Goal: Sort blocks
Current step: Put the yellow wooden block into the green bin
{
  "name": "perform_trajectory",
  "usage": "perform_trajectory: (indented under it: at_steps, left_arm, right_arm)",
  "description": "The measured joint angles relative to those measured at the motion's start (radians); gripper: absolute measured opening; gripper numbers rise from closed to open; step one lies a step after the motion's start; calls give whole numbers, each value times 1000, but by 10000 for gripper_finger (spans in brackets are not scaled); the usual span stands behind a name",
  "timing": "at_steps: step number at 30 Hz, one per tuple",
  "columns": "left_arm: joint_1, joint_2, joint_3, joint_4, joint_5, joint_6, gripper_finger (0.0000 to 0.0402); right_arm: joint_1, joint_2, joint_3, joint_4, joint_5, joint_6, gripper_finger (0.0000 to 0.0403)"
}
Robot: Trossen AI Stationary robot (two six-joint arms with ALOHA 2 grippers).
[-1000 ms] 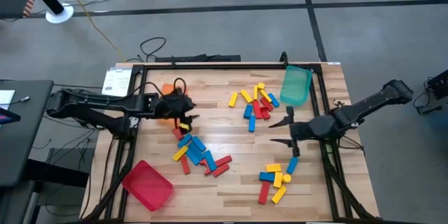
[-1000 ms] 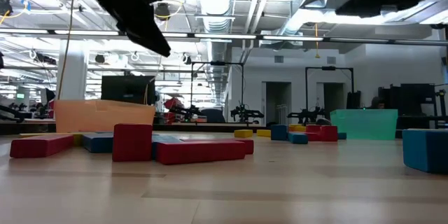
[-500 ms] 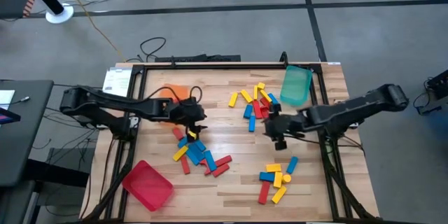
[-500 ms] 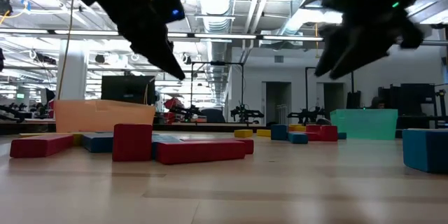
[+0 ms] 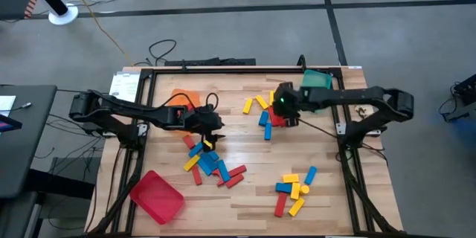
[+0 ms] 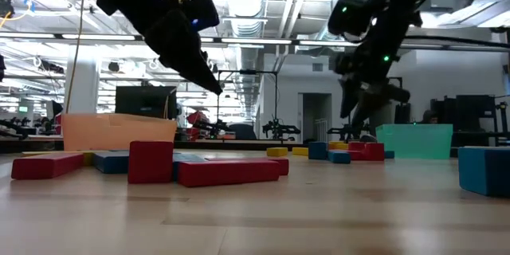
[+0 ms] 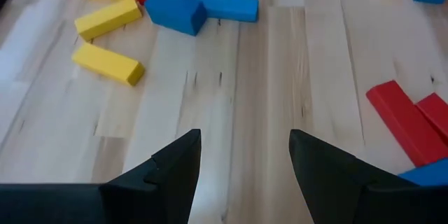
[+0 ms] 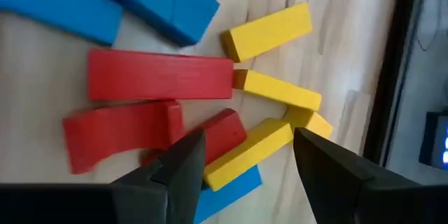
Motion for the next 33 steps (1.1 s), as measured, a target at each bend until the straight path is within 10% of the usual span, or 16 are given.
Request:
perform_trajectory:
  at_steps: [12,33]
  left_arm:
    - [0,0,0,12,0,63,212]
    - [0,-1,0,30,-1,112,212]
  right_arm:
    - [-242,225,172,-203,-146,255,197]
    - [-272,299,285,-174,-345,586,193]
